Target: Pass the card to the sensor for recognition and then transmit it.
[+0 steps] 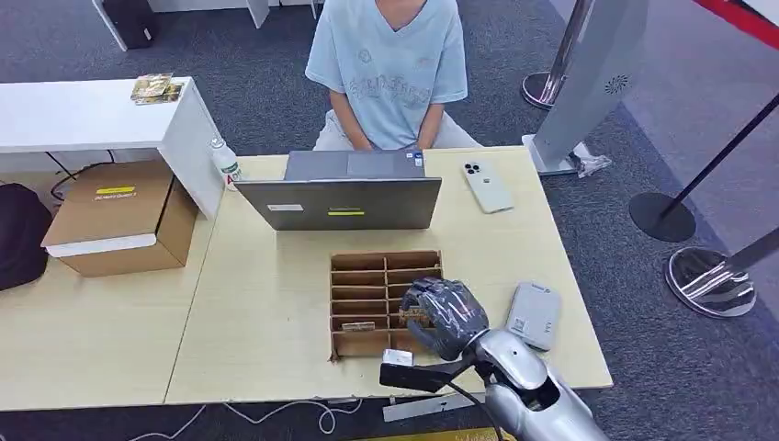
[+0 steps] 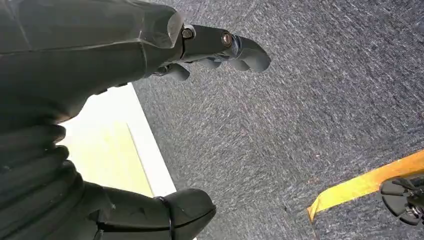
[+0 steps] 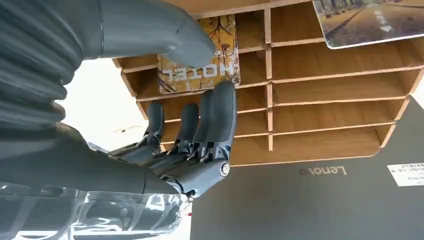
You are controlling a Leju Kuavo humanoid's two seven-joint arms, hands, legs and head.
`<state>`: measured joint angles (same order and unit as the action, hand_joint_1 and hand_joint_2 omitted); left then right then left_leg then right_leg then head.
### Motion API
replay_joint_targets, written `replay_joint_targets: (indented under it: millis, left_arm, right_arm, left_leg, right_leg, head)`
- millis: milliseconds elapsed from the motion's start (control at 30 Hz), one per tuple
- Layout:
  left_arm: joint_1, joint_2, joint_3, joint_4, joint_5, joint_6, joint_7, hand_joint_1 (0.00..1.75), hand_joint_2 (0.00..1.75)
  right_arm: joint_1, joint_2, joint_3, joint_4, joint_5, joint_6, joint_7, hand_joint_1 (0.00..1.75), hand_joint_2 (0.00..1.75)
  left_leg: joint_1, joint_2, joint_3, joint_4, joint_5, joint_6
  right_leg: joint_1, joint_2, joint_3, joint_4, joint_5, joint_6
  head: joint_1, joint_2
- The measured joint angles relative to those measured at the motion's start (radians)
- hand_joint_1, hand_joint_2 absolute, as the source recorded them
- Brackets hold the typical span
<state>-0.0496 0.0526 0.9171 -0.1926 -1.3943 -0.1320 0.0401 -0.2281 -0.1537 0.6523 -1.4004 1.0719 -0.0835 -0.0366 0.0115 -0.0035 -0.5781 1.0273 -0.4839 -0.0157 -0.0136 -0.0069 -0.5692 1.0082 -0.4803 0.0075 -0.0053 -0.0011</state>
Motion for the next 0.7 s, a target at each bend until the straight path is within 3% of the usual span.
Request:
replay_joint_targets:
  millis: [200, 333, 367, 700]
  left_arm:
    - [0.0, 0.0, 0.0, 0.0, 0.0, 0.0, 0.0, 0.0, 1.75]
    - [0.0, 0.0, 0.0, 0.0, 0.0, 0.0, 0.0, 0.0, 1.75]
    - [0.0, 0.0, 0.0, 0.0, 0.0, 0.0, 0.0, 0.0, 1.75]
    - [0.0, 0.0, 0.002, 0.0, 0.0, -0.002, 0.0, 0.0, 1.75]
  right_arm:
    - [0.0, 0.0, 0.001, 0.0, 0.007, 0.001, 0.0, 0.96, 1.75]
    - [0.0, 0.004, 0.003, 0.0, 0.009, 0.002, 0.0, 1.06, 1.75]
    - [0.0, 0.005, 0.003, 0.0, 0.009, 0.002, 0.0, 0.99, 1.75]
    - [-0.01, 0.005, 0.004, 0.0, 0.009, 0.005, 0.0, 1.01, 1.75]
  left_leg:
    - [0.0, 0.0, 0.0, 0.0, 0.0, 0.0]
    - [0.0, 0.0, 0.0, 0.0, 0.0, 0.0]
    - [0.0, 0.0, 0.0, 0.0, 0.0, 0.0]
    - [0.0, 0.0, 0.0, 0.0, 0.0, 0.0]
  right_leg:
    - [0.0, 0.0, 0.0, 0.0, 0.0, 0.0]
    - [0.0, 0.0, 0.0, 0.0, 0.0, 0.0]
    - [0.0, 0.0, 0.0, 0.0, 0.0, 0.0]
    - [0.0, 0.0, 0.0, 0.0, 0.0, 0.0]
  head:
    - [0.0, 0.0]
    - [0.0, 0.0]
    - [0.0, 0.0]
    - [0.0, 0.0]
